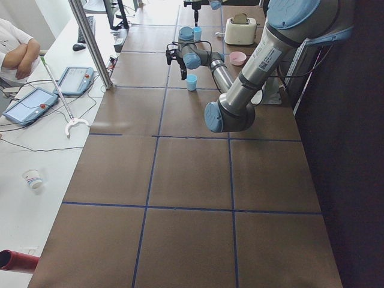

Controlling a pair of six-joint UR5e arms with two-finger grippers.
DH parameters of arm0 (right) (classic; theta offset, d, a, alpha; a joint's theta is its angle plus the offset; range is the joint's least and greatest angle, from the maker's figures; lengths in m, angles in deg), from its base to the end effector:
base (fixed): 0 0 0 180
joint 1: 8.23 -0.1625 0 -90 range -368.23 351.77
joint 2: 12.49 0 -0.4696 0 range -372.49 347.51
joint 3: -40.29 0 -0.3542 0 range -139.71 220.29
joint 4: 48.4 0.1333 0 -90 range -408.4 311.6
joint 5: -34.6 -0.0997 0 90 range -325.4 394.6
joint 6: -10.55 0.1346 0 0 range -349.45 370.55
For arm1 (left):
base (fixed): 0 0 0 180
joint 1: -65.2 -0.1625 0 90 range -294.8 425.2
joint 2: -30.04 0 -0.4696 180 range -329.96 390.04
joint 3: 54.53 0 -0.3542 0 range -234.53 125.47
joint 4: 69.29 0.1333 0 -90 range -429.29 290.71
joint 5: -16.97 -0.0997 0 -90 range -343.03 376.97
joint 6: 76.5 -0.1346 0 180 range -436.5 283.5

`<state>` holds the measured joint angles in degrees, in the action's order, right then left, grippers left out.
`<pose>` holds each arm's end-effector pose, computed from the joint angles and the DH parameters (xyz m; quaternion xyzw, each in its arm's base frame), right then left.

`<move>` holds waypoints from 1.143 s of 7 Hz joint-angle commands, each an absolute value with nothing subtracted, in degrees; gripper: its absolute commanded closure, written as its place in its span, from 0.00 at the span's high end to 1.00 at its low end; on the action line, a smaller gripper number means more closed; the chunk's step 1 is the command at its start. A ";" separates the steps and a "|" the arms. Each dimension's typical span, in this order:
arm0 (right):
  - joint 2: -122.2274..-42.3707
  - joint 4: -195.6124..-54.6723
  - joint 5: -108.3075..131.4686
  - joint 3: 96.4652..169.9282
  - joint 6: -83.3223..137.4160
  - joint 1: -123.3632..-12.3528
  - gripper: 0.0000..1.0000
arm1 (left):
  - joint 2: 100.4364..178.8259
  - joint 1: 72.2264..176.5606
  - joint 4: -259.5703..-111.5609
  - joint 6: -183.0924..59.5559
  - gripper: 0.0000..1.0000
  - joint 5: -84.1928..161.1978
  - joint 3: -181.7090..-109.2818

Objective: Stack blue cups with both arms
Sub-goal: 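Raise the left gripper away while the right gripper grasps the other light blue cup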

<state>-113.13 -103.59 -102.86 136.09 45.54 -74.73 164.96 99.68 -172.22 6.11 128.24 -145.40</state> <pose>-0.1274 -0.3787 0.6829 0.0166 -0.4548 -0.0150 0.8903 0.5601 -0.4872 0.2211 0.0219 0.5075 -0.1127 0.8540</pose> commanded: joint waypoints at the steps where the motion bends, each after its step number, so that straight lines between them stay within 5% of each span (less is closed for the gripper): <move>1: -113.13 -103.50 -102.51 135.65 46.23 -73.19 0.99 | 164.95 100.35 -172.64 6.12 1.00 128.24 -145.58; 3: -112.78 -103.50 -102.07 134.25 46.23 -71.52 0.98 | 164.95 100.71 -173.35 6.21 1.00 128.24 -145.58; 4: -112.60 -103.50 -101.11 133.55 46.23 -71.07 0.84 | 164.95 100.88 -173.35 6.21 1.00 128.24 -145.67; 6: -112.51 -103.50 -100.66 132.67 46.32 -70.19 0.04 | 164.86 100.97 -173.35 6.21 1.00 128.24 -145.76; 8: -110.77 -103.42 -100.84 132.31 45.62 -69.93 0.00 | 164.77 101.06 -173.52 6.12 1.00 128.33 -146.28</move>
